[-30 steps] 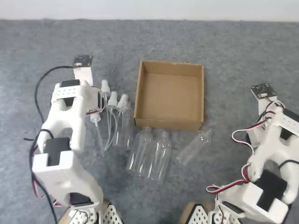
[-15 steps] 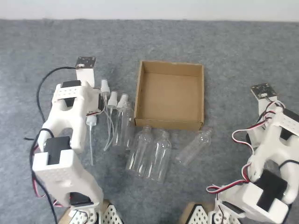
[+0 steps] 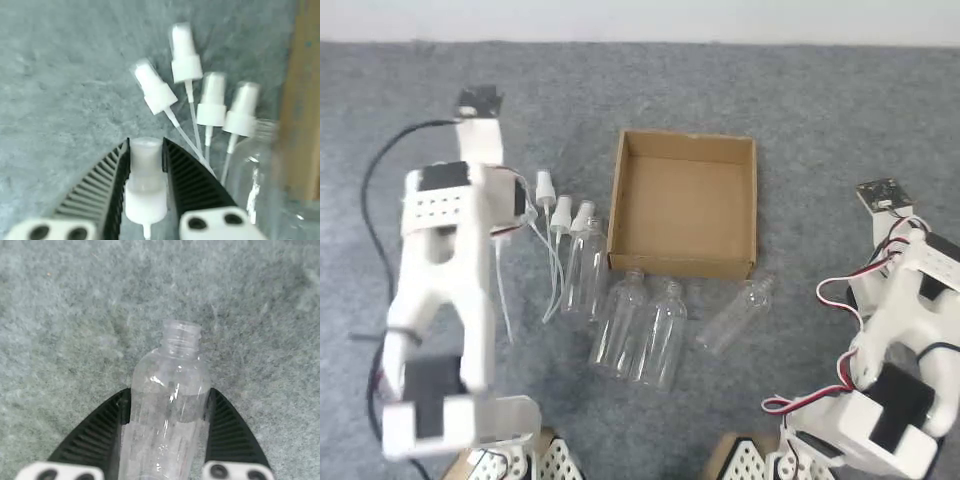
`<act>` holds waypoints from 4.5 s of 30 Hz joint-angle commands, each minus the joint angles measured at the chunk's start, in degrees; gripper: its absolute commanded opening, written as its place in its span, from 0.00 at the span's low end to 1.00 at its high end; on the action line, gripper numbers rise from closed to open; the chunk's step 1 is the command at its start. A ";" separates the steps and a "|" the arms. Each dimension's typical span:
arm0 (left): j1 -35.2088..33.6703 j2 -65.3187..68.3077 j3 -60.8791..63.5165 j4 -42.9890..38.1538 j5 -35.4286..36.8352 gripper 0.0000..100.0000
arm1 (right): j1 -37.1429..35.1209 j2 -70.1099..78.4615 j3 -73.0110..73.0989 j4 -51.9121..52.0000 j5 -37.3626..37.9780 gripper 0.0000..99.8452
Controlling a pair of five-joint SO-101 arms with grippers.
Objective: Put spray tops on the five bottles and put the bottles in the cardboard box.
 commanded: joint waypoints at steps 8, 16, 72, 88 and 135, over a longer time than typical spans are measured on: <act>4.66 -32.09 17.89 -3.69 4.75 0.01 | -0.04 -0.84 -5.36 0.66 0.53 0.32; 4.75 -42.37 26.68 -6.51 4.48 0.01 | -2.77 0.75 -10.37 5.85 0.44 0.32; 15.03 -43.34 -9.19 -13.19 22.42 0.01 | -77.67 -53.14 17.05 -18.51 -31.38 0.01; 19.25 -43.43 -0.84 -16.62 26.55 0.01 | -77.58 -54.46 18.55 -18.51 -31.38 0.01; 27.43 -43.34 11.47 -5.01 22.77 0.01 | -69.93 -56.48 32.70 -47.16 -40.09 0.01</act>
